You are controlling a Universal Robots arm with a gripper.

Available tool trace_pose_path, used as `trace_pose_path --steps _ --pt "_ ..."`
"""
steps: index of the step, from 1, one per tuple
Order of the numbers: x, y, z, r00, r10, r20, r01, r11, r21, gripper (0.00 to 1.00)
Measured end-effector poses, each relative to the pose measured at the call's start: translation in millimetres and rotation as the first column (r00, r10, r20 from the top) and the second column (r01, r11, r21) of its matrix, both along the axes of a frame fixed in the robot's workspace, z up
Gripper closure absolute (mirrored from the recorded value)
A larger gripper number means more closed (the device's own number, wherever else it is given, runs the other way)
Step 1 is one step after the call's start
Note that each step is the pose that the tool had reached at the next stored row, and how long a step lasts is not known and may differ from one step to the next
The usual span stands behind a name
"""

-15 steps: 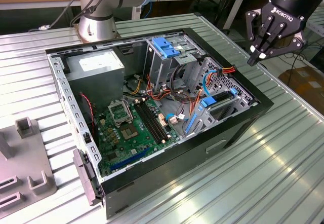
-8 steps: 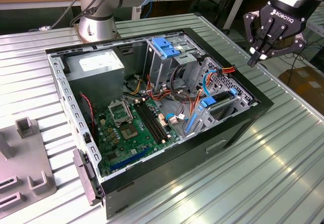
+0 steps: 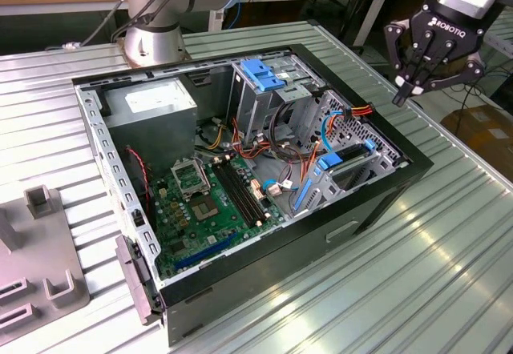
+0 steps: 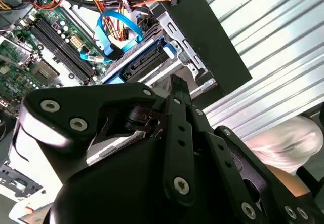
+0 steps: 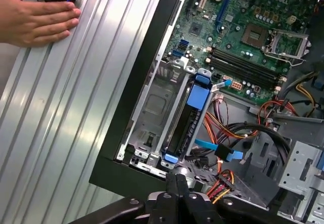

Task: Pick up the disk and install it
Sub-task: 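Insert the first disk wire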

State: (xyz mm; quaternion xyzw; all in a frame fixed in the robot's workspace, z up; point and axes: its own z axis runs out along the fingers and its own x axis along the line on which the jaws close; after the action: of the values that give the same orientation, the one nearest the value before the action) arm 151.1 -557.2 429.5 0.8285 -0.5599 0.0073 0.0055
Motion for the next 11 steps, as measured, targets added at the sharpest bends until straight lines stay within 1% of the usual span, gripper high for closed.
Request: trace_pose_path --steps 1,7,11 --pt "1.1 1.3 -0.6 1.0 0.002 0.0001 -0.002 1.0 -0.0001 0.89" --pt "13.7 14.7 -7.9 1.0 0.008 0.0001 -0.008 1.0 -0.0002 0.89" --pt "16.5 20.2 -10.0 0.9998 0.019 0.0 -0.019 0.9998 -0.0001 0.89"
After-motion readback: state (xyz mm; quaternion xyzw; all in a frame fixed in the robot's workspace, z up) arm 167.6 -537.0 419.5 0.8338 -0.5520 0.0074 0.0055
